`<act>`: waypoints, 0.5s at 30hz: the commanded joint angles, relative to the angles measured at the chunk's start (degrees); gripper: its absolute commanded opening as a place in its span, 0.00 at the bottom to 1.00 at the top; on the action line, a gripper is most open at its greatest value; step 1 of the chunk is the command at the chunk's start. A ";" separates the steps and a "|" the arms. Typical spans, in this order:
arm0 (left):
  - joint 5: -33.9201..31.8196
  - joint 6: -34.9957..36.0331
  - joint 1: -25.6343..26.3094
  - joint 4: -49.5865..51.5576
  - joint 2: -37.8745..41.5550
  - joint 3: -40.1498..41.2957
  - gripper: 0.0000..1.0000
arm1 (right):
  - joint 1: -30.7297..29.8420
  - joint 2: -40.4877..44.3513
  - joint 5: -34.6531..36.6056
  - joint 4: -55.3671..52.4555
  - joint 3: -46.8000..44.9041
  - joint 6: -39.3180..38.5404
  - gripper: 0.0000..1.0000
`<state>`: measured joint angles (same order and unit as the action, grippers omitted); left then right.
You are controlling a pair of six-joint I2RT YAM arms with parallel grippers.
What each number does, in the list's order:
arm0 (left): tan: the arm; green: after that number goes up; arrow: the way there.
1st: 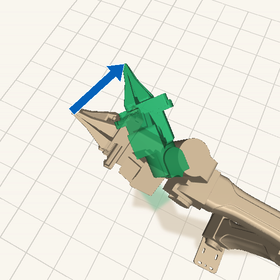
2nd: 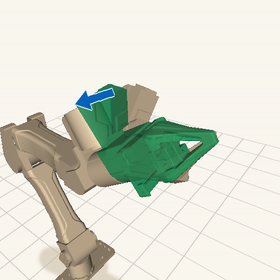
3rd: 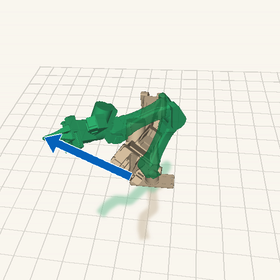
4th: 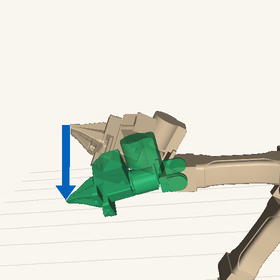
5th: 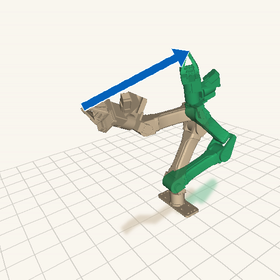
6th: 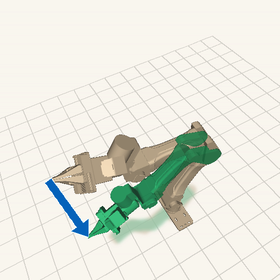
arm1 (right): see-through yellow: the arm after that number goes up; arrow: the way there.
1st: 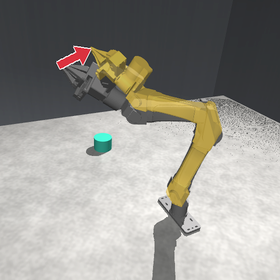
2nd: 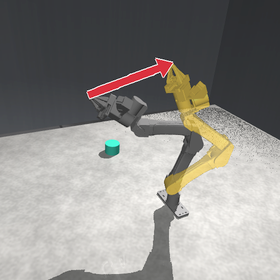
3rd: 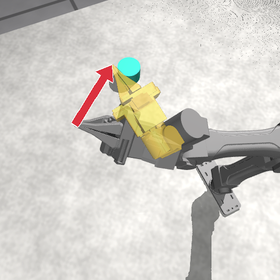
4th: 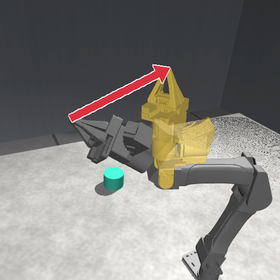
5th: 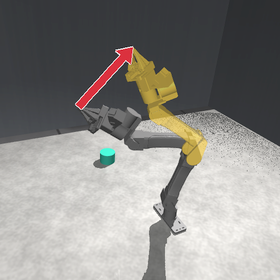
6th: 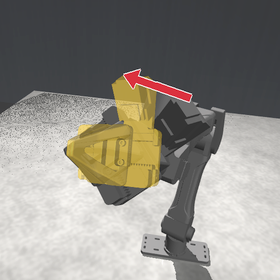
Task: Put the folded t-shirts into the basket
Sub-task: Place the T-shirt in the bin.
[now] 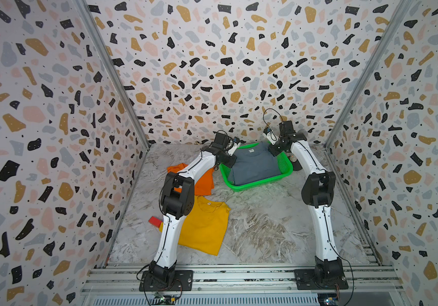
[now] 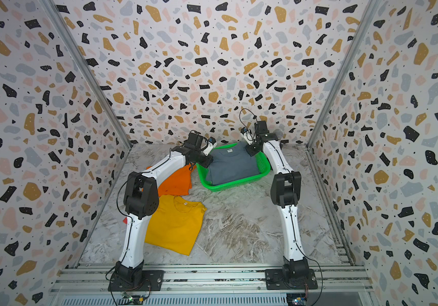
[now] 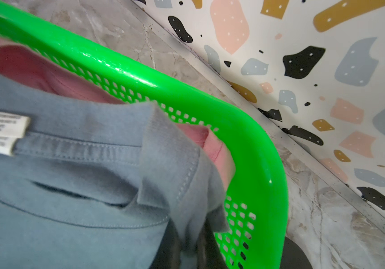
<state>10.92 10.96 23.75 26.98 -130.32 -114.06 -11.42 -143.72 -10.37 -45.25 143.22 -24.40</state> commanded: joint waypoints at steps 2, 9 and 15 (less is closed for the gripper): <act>-4.91 1.47 -0.76 0.45 -0.48 -0.55 0.31 | 0.27 -0.33 5.90 0.62 2.61 -1.25 0.27; -9.90 2.79 -0.77 1.39 -0.01 -2.00 0.47 | -0.16 1.42 7.14 0.40 2.91 -1.39 0.47; -10.60 3.14 -0.64 2.51 2.05 -2.45 0.56 | -0.27 5.06 3.19 -2.86 2.82 -1.75 0.51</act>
<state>1.96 12.99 23.40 28.71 -130.32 -114.28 -11.51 -144.57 -4.95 -45.17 143.74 -26.00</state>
